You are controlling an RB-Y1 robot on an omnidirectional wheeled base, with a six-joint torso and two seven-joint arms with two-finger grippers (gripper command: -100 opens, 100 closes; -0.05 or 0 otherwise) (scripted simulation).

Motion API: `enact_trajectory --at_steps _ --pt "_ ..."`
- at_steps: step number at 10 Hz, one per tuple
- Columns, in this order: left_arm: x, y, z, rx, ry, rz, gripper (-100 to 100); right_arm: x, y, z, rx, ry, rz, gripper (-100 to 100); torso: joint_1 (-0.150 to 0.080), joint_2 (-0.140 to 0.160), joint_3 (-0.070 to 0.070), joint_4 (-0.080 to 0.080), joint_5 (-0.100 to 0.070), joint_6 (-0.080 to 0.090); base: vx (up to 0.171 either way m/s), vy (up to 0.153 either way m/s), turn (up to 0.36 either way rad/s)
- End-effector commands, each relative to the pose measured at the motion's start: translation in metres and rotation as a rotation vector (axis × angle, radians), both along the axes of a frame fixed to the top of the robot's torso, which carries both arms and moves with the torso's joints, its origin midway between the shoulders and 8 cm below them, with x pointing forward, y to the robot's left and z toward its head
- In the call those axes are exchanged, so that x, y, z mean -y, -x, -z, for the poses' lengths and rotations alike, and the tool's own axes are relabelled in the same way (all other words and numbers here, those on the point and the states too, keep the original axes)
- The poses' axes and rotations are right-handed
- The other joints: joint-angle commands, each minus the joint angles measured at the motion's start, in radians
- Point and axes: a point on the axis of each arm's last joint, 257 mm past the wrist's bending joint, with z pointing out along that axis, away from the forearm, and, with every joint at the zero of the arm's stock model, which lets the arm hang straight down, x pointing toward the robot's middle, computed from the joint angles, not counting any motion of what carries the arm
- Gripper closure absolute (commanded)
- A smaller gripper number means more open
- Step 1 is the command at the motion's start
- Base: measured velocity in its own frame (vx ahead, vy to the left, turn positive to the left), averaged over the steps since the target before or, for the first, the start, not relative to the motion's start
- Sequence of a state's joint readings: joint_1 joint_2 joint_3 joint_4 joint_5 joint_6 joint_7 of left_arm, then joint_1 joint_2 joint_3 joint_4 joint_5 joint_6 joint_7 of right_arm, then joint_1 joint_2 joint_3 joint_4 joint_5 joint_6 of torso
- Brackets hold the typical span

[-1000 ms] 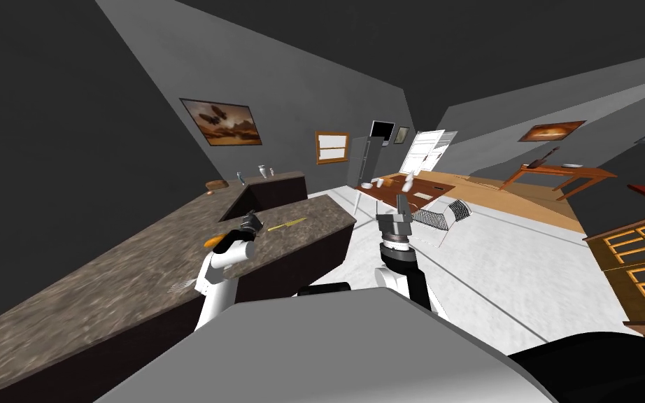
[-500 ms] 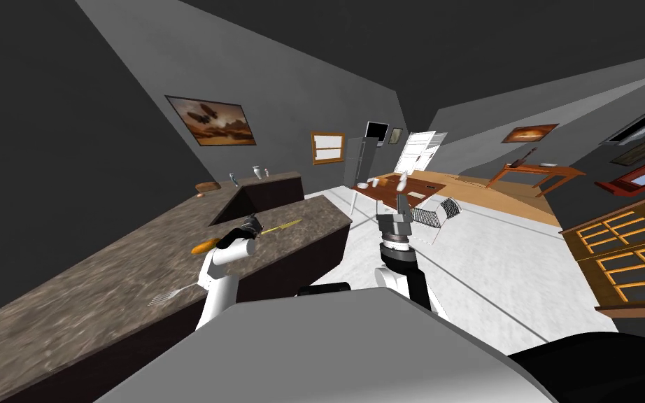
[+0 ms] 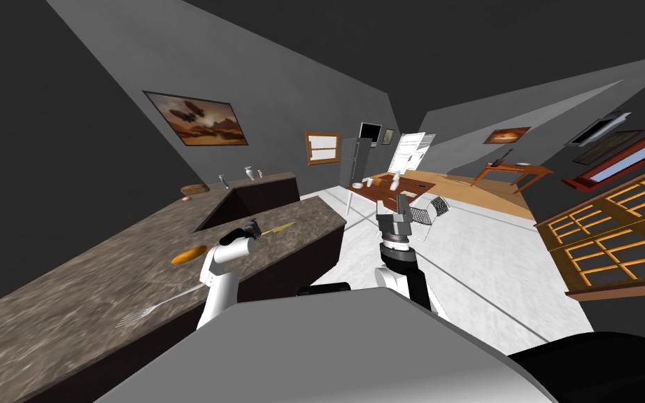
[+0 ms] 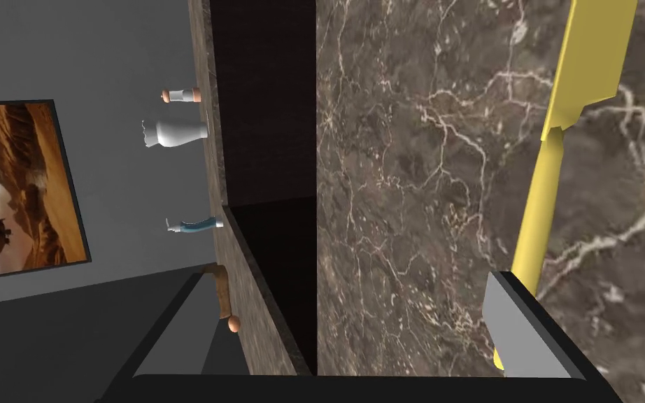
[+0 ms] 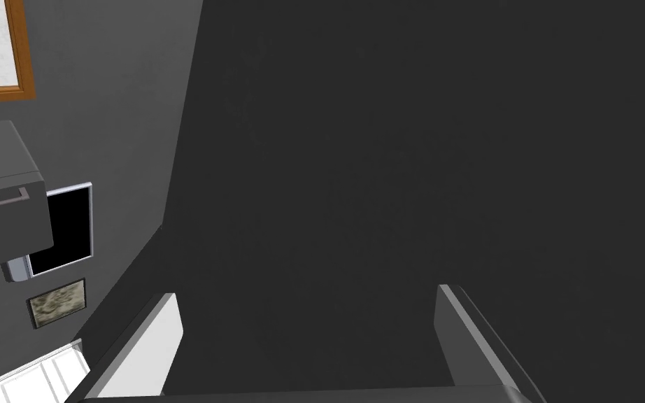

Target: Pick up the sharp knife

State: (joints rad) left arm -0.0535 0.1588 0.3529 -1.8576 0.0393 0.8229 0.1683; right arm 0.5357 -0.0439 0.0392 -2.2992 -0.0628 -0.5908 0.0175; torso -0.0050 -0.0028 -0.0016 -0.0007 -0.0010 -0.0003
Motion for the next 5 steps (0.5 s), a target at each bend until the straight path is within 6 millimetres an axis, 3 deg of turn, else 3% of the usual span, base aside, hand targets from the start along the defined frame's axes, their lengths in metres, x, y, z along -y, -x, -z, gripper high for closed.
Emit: enact_trajectory --at_steps 1,5 --pt "-0.006 0.007 0.018 -0.066 0.006 -0.018 -100 0.0 0.0 0.0 0.0 0.0 0.0 0 0.0 0.0 0.0 0.0 0.0 0.0 0.035 -0.064 -0.02" --pt "-0.016 0.025 0.054 -0.189 0.019 -0.052 -100 0.0 0.0 0.0 0.0 0.0 0.0 0 0.001 0.001 0.001 0.0 0.0 0.0 0.021 -0.051 -0.049"
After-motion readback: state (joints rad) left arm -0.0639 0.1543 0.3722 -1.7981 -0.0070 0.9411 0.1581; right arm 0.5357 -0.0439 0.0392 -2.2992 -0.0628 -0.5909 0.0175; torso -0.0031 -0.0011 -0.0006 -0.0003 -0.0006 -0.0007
